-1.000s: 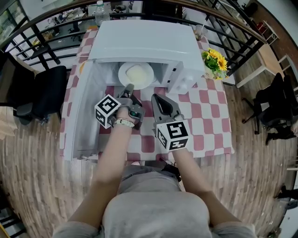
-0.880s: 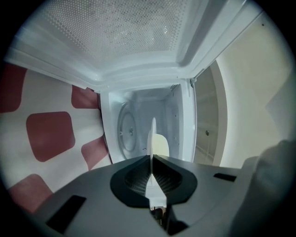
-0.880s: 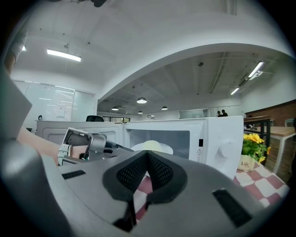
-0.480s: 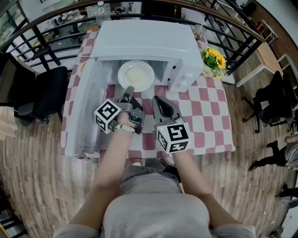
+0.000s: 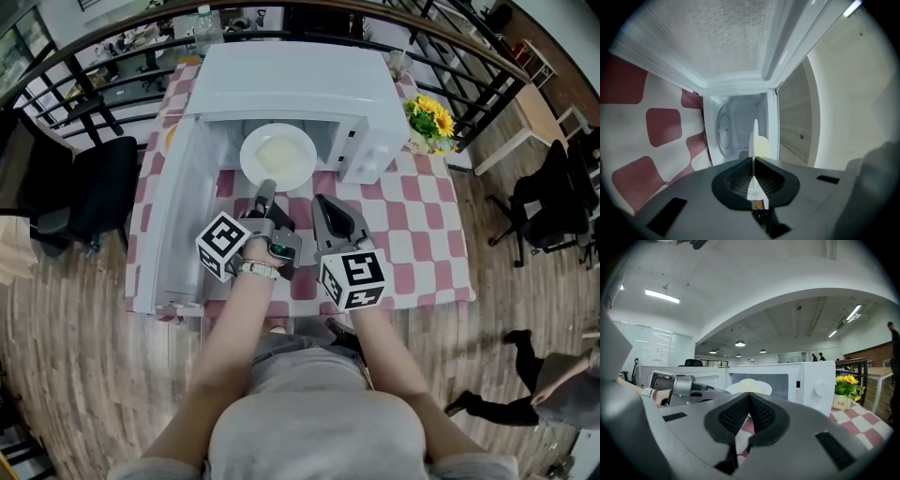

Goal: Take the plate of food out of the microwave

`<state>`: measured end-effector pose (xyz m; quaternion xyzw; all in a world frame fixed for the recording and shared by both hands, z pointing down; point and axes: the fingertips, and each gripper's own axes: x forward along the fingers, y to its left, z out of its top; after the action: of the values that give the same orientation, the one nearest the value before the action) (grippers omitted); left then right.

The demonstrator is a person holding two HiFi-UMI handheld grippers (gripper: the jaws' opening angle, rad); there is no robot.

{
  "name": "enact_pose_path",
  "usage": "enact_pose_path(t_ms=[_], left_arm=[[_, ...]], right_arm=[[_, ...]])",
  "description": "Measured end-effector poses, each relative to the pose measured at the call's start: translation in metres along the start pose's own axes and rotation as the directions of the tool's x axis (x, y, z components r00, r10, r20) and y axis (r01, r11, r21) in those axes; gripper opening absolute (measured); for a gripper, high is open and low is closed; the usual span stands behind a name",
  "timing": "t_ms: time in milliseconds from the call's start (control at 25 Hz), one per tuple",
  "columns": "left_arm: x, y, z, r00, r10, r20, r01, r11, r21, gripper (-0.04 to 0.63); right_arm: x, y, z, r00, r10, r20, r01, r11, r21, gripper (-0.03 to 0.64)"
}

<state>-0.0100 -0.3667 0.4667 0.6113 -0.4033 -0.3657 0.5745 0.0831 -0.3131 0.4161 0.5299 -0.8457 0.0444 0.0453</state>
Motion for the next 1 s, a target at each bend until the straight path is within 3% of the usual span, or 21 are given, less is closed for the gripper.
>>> enact_pose_path(t_ms=[1000], left_arm=[[-0.043,-0.006,-0.023,0.999,-0.032,-0.032,0.033,0.999,0.023,0.017]], right_arm=[[-0.008,0.006,-0.006,0.999,-0.043,0.004,0.043,0.999,-0.003,0.021]])
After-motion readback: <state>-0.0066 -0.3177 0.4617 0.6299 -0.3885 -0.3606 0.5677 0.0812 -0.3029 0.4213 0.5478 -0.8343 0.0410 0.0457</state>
